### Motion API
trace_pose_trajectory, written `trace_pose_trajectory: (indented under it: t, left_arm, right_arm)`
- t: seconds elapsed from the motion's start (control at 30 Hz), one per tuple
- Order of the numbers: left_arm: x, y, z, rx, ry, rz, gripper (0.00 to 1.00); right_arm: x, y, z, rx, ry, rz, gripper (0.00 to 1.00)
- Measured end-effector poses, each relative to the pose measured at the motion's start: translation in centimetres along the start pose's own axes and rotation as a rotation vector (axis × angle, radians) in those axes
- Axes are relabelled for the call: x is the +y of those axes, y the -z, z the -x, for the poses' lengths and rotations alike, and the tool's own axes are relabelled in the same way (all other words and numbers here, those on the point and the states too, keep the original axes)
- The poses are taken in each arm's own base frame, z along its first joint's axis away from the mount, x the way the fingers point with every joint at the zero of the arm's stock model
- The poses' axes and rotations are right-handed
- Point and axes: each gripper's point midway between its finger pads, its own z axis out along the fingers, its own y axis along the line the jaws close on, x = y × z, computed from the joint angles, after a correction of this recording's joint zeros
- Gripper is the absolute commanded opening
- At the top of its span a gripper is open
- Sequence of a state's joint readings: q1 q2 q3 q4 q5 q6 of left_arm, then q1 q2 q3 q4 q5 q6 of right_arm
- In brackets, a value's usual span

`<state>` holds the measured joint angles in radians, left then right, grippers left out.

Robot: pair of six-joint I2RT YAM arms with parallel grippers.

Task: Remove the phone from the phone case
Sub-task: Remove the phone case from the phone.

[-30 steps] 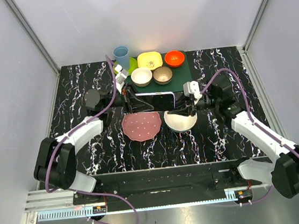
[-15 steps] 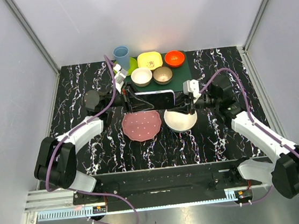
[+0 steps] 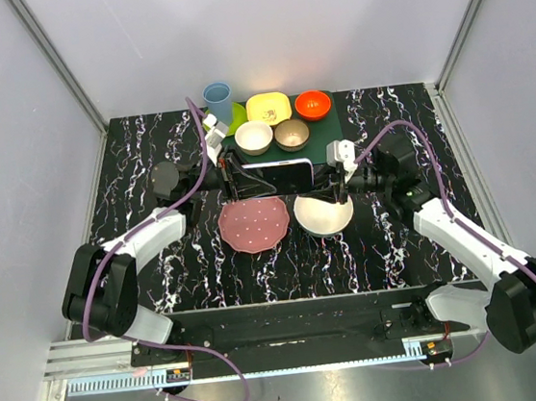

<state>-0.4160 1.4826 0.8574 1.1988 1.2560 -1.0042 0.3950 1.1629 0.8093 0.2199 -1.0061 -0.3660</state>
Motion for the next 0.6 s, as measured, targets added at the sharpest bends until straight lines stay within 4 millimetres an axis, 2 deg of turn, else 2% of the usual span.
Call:
trace_pose_trajectory:
  t: [0.2, 0.33, 0.37, 0.43, 0.47, 0.53, 0.6]
  left_arm:
    - [0.2, 0.0, -0.1, -0.003, 0.014, 0.004, 0.0]
    - [0.3, -0.1, 0.0, -0.009, 0.015, 0.008, 0.0]
    - [0.3, 0.0, 0.1, -0.01, 0.016, 0.008, 0.0]
    - [0.3, -0.1, 0.1, -0.012, 0.017, 0.01, 0.0]
    - [0.3, -0.1, 0.1, -0.013, 0.024, 0.01, 0.0]
    - [0.0, -0.2, 0.1, -0.01, 0.04, 0.004, 0.0]
    - [-0.8, -0.2, -0.4, 0.02, 0.052, -0.026, 0.0]
  right_arm:
    - [-0.2, -0.1, -0.4, 0.009, -0.02, -0.008, 0.04]
    - [-0.1, -0.1, -0.3, 0.007, -0.028, -0.009, 0.22]
    - [-0.1, 0.0, -0.2, 0.004, -0.026, -0.007, 0.34]
    - [0.2, 0.0, 0.1, -0.003, -0.022, 0.007, 0.45]
    - [0.2, 0.0, 0.2, -0.006, -0.017, 0.008, 0.53]
    - [0.2, -0.1, 0.2, -0.006, -0.012, 0.005, 0.57]
    - [-0.9, 0.0, -0.3, 0.008, -0.008, -0.038, 0.62]
